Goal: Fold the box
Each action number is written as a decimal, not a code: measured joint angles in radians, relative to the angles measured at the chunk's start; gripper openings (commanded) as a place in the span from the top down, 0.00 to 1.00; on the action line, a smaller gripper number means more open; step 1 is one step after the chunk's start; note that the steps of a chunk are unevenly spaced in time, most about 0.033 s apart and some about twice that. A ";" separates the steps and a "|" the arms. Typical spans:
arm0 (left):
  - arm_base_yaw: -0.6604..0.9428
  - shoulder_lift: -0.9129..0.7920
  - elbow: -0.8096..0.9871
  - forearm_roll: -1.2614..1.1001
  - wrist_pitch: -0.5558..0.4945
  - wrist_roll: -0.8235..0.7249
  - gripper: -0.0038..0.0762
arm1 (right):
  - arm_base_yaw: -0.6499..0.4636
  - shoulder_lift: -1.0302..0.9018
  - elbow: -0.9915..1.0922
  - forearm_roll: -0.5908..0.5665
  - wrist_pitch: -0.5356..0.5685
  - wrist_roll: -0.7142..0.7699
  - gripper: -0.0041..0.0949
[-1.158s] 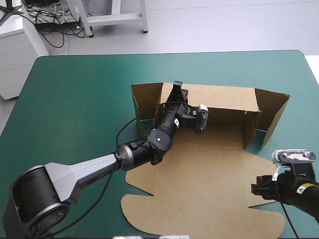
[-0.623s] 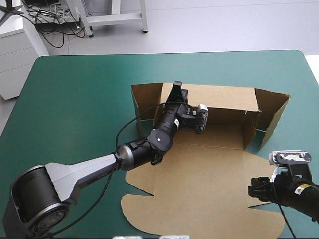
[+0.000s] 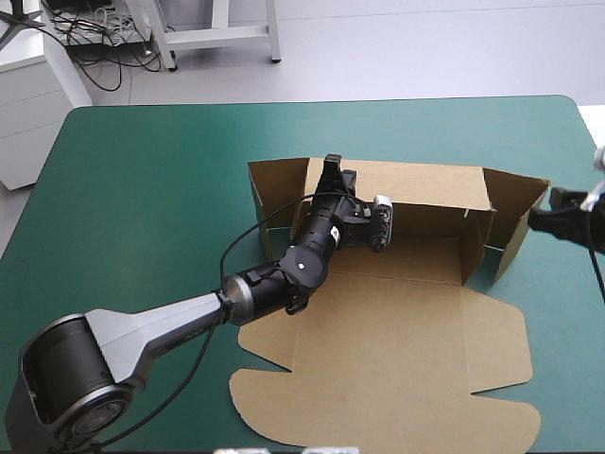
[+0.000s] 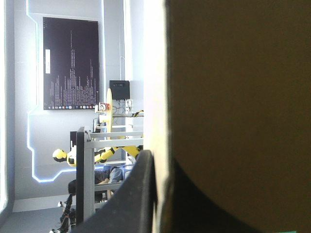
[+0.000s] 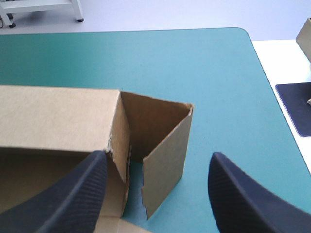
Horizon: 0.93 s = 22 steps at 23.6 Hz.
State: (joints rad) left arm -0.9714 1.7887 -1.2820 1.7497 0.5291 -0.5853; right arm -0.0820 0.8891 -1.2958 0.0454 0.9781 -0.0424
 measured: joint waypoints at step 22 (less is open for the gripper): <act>-0.020 -0.030 0.088 0.005 0.034 -0.076 0.96 | 0.000 0.867 -0.590 -0.008 0.255 0.104 0.40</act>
State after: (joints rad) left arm -0.9912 1.7584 -1.1938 1.7549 0.5632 -0.6618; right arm -0.0824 1.7565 -1.8860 0.0375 1.2333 0.0615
